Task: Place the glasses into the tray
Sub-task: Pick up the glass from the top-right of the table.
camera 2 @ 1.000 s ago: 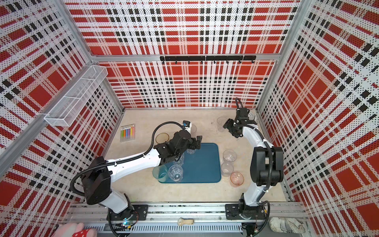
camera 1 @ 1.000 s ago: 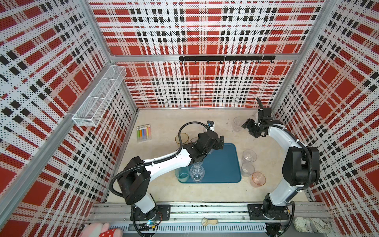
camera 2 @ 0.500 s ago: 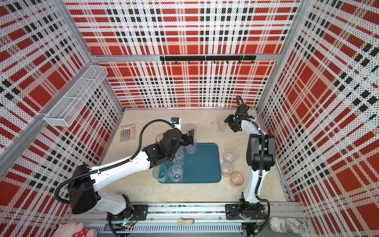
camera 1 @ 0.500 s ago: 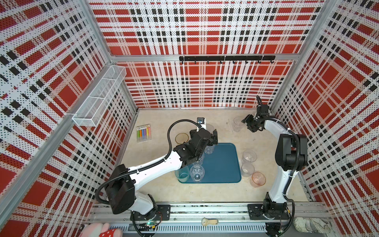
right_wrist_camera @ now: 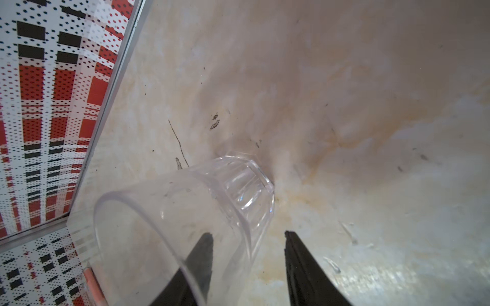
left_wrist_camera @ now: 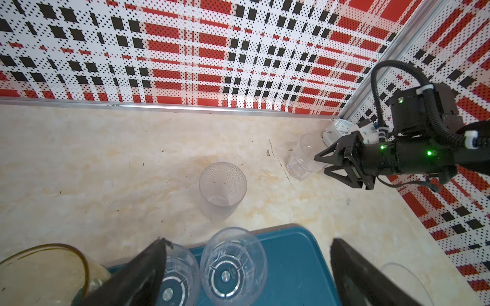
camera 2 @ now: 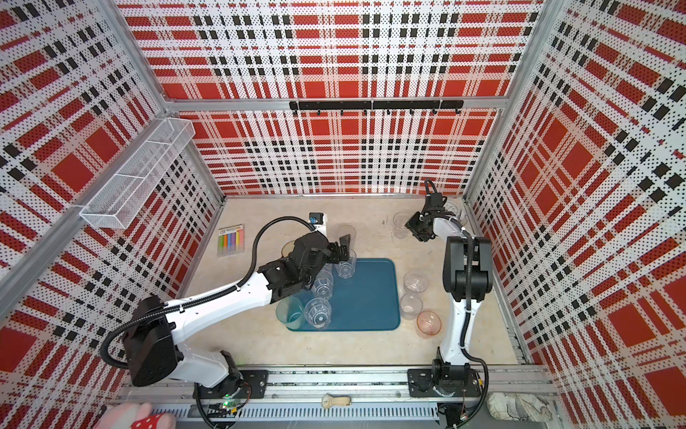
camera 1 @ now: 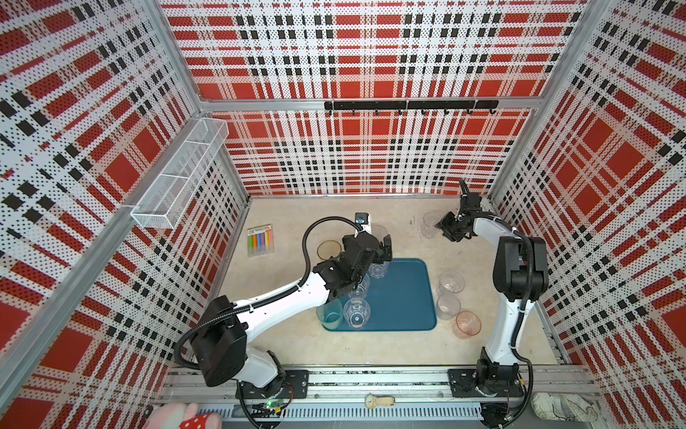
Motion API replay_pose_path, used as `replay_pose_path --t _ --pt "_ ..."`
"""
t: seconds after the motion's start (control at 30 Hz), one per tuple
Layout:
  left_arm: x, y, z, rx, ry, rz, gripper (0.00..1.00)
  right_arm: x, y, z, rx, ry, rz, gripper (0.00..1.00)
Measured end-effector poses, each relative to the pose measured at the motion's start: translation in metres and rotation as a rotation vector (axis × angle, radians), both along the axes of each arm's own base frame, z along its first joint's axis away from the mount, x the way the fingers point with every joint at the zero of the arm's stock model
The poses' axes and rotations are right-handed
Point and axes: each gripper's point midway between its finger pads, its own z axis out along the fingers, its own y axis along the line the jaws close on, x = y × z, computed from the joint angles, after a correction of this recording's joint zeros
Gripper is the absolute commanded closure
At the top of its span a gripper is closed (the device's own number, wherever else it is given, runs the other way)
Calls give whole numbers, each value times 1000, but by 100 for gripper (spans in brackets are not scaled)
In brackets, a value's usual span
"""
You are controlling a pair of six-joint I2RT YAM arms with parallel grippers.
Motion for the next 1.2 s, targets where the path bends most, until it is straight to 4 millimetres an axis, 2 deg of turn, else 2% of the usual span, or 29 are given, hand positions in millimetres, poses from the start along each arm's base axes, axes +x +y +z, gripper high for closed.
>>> replay_pose_path --t 0.33,0.67,0.87,1.0,1.2 --pt "0 -4 -10 18 20 -15 2 -1 1 -1 -7 -3 16 80" --pt "-1 -7 -12 17 25 -26 2 -9 -2 -7 -35 19 30 92" --pt "-1 -7 -12 18 26 -26 2 -24 -5 -3 -71 35 40 96" --pt "-1 -7 -12 18 26 -26 2 -36 -7 12 -103 25 48 97" --pt "-1 -6 -12 21 23 -18 2 -59 -2 59 -167 -41 83 98"
